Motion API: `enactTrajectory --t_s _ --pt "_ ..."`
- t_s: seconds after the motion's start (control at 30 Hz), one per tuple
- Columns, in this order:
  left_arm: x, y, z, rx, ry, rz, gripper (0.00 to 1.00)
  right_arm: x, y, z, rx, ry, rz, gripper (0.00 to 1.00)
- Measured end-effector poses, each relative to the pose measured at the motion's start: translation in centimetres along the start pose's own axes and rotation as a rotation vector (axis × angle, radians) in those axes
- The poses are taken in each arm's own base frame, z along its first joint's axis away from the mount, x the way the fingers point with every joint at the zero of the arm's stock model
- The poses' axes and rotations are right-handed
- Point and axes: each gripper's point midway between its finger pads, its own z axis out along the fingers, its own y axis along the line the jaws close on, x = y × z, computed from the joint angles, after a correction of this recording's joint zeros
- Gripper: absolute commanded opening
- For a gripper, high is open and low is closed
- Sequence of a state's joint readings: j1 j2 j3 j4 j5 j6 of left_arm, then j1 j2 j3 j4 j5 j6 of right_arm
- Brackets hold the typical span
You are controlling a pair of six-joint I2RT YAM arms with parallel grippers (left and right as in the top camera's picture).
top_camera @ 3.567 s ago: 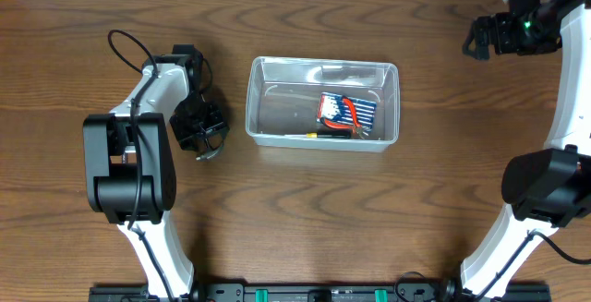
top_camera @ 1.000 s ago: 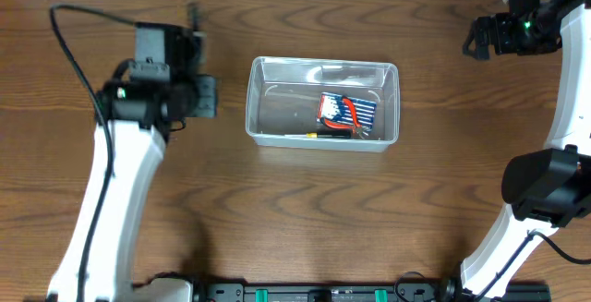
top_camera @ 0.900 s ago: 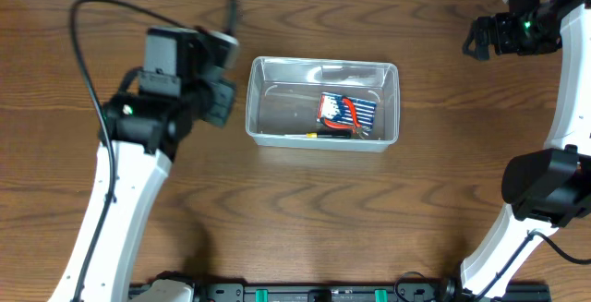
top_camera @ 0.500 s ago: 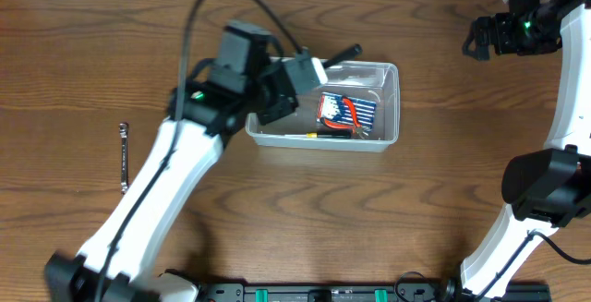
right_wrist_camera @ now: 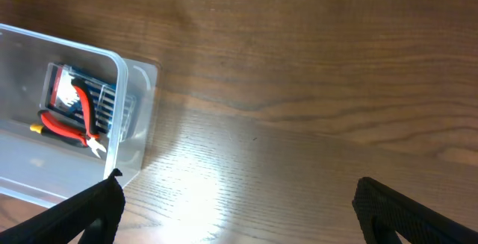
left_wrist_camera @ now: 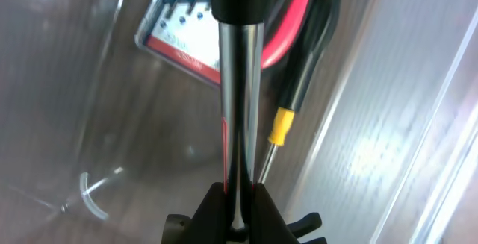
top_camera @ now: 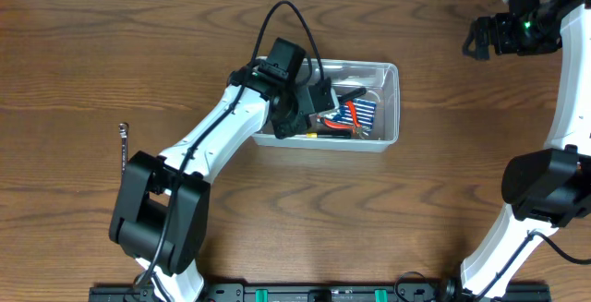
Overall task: Pack container
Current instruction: 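Lift the hammer and lower it into the container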
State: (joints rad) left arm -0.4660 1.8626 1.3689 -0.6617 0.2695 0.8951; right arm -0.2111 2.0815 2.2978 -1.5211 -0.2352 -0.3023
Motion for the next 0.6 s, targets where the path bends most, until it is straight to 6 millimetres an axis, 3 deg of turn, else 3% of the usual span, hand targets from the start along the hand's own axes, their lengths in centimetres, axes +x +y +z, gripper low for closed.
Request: enactTrajectory --t_s 0.1,0.27,0.43,0.6 --pt "0.5 0.1 0.0 -0.01 0.026 -0.003 0.08 0.0 0.0 0.0 0.0 0.0 0.0 0.99" --pt "1.3 0.4 0.6 -0.011 0.054 -0.012 0.24 0.0 0.0 0.0 0.0 0.0 0.0 0.99" --pt "2.1 0.5 1.4 0.003 0.076 -0.026 0.28 0.0 0.0 0.0 0.0 0.0 0.0 0.99" --pt "2.2 0.5 1.5 0.003 0.081 -0.023 0.45 0.0 0.0 0.0 0.0 0.0 0.0 0.99"
